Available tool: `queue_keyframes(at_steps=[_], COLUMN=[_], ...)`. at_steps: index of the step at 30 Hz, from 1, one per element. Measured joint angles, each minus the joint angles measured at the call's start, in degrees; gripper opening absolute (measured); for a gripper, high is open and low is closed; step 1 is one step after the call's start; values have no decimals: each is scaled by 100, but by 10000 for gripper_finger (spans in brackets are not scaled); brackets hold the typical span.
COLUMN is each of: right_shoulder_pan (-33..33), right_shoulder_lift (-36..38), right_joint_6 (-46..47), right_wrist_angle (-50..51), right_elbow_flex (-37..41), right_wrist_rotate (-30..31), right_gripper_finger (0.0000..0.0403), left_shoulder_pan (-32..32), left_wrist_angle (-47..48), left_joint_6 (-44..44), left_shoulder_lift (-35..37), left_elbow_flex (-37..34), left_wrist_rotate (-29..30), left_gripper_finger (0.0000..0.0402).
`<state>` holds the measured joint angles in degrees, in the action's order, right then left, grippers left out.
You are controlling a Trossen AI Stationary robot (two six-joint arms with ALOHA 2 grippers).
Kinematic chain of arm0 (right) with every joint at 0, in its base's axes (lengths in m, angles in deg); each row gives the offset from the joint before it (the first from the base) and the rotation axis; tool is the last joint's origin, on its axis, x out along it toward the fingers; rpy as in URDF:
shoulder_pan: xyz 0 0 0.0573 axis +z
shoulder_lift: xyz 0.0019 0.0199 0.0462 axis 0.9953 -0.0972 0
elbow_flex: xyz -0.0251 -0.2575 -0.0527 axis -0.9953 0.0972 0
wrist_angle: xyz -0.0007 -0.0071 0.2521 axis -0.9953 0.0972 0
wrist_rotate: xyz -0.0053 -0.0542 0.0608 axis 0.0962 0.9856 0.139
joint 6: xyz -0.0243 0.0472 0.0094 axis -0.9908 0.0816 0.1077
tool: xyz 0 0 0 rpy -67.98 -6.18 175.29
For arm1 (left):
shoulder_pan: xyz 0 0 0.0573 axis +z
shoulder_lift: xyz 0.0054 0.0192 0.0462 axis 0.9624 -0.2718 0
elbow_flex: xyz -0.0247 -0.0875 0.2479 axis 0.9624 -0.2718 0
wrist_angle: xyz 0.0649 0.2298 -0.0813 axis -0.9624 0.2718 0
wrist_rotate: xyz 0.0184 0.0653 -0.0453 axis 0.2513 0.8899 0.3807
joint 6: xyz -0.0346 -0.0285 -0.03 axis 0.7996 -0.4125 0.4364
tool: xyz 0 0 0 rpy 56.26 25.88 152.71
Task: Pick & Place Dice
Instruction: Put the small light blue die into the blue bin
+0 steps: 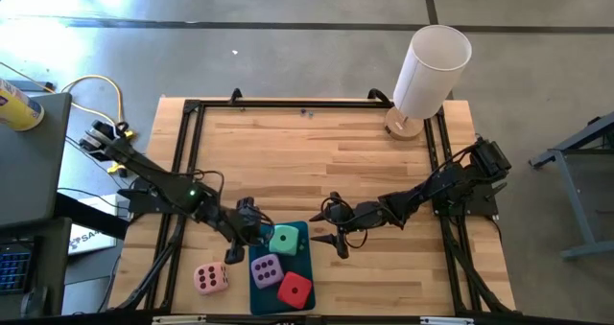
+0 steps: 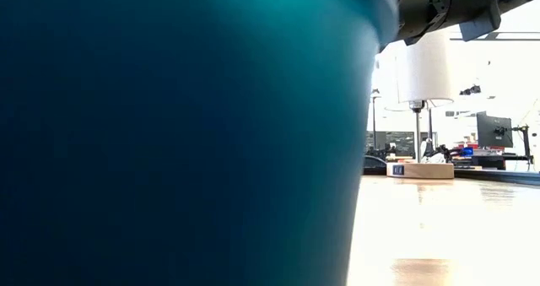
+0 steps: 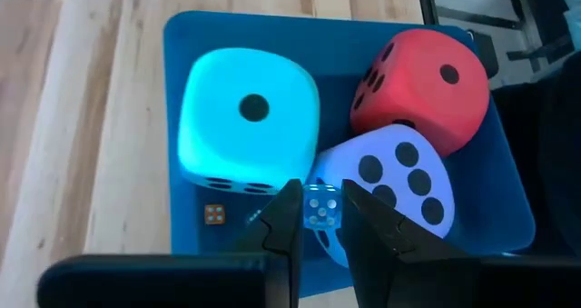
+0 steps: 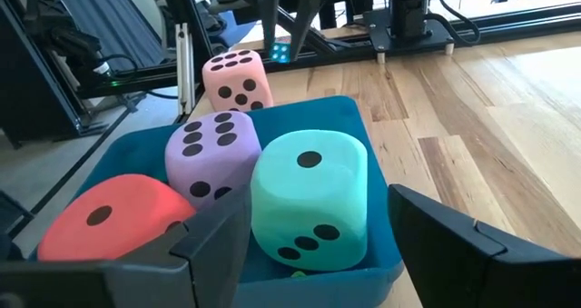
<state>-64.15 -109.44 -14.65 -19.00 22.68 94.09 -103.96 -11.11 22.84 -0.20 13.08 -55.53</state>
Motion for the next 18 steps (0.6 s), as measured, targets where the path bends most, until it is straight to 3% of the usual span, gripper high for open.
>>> queue_keyframes(at_steps=[18], right_shoulder_pan=[0], right_shoulder_lift=[0], right_joint_6=[0], right_wrist_angle=[2], right_elbow_flex=[-2], right_wrist_rotate=[0], right_gripper_finger=[249], left_shoulder_pan=[-291], left_wrist_angle=[-44], left_joint_6=[0], left_shoulder_lift=[-354], left_elbow_flex=[1], left_wrist_rotate=[-8], left_gripper_finger=[52])
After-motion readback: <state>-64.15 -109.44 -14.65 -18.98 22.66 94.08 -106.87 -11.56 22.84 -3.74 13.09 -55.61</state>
